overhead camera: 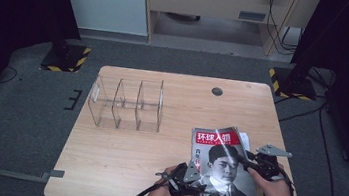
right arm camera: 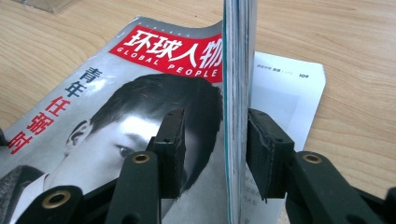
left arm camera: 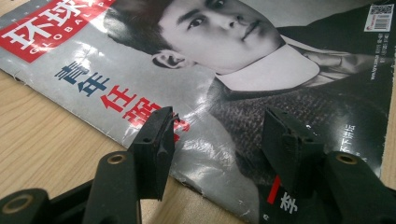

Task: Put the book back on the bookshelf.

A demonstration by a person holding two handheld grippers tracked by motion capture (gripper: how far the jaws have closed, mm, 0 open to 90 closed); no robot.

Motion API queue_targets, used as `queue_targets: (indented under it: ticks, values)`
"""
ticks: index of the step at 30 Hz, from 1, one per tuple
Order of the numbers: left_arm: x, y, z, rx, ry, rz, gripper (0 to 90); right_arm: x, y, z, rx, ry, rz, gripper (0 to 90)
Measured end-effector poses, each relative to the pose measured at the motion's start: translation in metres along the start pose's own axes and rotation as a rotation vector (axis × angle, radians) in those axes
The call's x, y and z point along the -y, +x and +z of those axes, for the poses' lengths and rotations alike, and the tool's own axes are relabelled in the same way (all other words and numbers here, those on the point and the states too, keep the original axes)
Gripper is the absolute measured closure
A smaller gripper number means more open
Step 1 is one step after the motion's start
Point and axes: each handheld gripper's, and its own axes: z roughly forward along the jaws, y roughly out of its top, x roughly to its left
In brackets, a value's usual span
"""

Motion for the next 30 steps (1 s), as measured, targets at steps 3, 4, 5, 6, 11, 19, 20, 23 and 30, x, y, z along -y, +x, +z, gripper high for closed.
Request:
queue_targets:
  ticks: [3,4,5,6,11,19,20,23,30]
  values:
    - [-0.001,0.000,0.001,0.001,-0.002,0.000,43.7,0.002,0.000,0.000,-0.002,0.004,0.004,59.6]
    - [-0.001,0.001,0.002,0.003,-0.002,0.002,43.7,0.003,0.000,-0.001,-0.004,0.003,0.001,59.5]
    - [-0.001,0.001,0.002,0.005,-0.002,0.005,43.7,0.005,0.000,-0.001,-0.003,0.004,0.003,59.4]
    - [-0.002,0.002,0.002,0.009,-0.003,0.005,43.6,0.006,0.000,-0.002,-0.002,0.004,0.010,59.2]
    - [-0.003,0.002,0.003,0.009,0.003,0.006,43.7,0.013,-0.003,-0.003,0.005,0.047,0.018,58.2]
    - [-0.003,0.003,0.004,0.013,-0.001,0.012,43.6,0.013,-0.001,-0.001,-0.003,0.051,-0.005,53.4]
    - [-0.003,0.003,0.004,0.012,-0.002,0.012,43.7,0.012,-0.001,0.000,-0.006,0.038,-0.019,53.2]
    - [-0.003,0.004,0.004,0.015,-0.002,0.013,43.8,0.012,0.002,0.003,0.015,0.042,-0.037,53.1]
    - [-0.003,0.005,0.004,0.021,-0.003,0.010,44.0,0.014,0.000,0.006,0.049,0.070,-0.043,58.9]
